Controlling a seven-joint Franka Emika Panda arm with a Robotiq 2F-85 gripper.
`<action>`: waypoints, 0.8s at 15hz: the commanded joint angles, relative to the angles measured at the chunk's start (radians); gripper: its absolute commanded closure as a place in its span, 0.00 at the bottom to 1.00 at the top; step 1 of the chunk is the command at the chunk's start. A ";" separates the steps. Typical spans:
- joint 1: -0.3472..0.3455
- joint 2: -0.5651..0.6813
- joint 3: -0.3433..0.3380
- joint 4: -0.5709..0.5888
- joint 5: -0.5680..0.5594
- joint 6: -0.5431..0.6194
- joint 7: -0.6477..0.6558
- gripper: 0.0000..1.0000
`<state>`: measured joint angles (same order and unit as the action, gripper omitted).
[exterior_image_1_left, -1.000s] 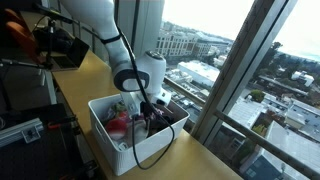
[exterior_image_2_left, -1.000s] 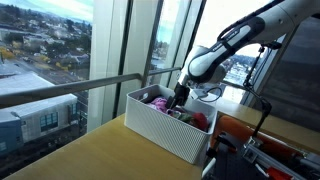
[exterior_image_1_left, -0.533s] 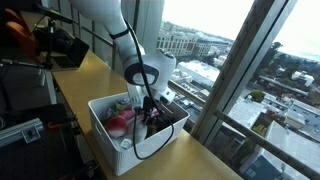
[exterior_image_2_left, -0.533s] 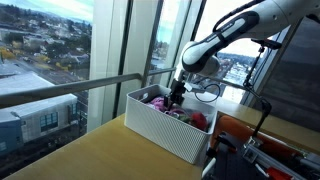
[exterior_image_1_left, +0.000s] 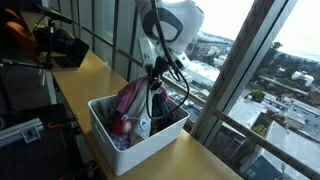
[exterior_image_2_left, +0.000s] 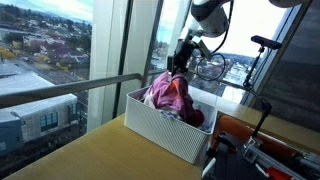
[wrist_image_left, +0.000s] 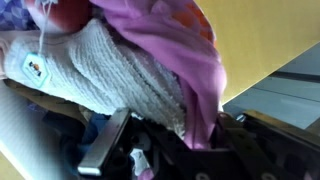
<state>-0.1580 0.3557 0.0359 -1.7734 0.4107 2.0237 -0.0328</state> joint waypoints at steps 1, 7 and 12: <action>-0.006 -0.104 -0.021 0.079 0.059 -0.103 0.008 0.96; 0.030 -0.223 -0.022 0.265 0.118 -0.125 0.005 0.96; 0.145 -0.301 0.032 0.351 0.099 -0.168 0.060 0.96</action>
<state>-0.0815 0.0844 0.0353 -1.4558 0.5138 1.8915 -0.0189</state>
